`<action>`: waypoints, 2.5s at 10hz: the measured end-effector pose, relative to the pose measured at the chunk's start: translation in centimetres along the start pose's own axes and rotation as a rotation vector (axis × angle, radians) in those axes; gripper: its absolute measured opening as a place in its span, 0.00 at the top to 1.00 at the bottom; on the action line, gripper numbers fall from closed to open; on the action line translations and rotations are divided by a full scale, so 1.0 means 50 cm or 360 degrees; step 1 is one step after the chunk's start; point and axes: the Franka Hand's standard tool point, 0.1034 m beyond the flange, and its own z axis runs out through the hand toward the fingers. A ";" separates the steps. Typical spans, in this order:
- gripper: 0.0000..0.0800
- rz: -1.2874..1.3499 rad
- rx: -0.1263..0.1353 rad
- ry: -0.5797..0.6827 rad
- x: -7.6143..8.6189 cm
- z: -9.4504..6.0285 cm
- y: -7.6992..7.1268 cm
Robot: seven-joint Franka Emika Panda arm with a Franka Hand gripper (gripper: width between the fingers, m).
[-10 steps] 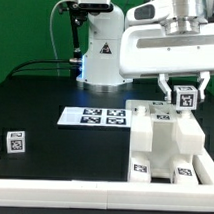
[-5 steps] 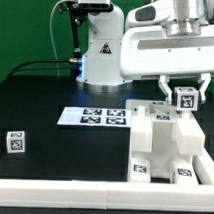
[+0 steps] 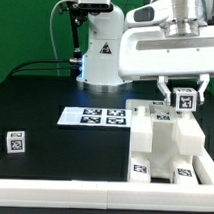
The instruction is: Assemble chair
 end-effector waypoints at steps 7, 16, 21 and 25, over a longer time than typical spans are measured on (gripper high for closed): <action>0.66 -0.0019 0.0000 0.0015 -0.007 0.009 -0.013; 0.23 -0.0029 -0.0001 0.0022 -0.006 0.010 -0.015; 0.19 -0.0019 0.0006 -0.0004 -0.009 0.011 -0.017; 0.19 0.0132 0.0107 -0.0468 0.011 -0.027 -0.046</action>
Offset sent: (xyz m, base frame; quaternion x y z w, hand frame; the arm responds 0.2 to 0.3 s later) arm -0.0020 0.0027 -0.0022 -0.0020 0.0066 0.0017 1.0000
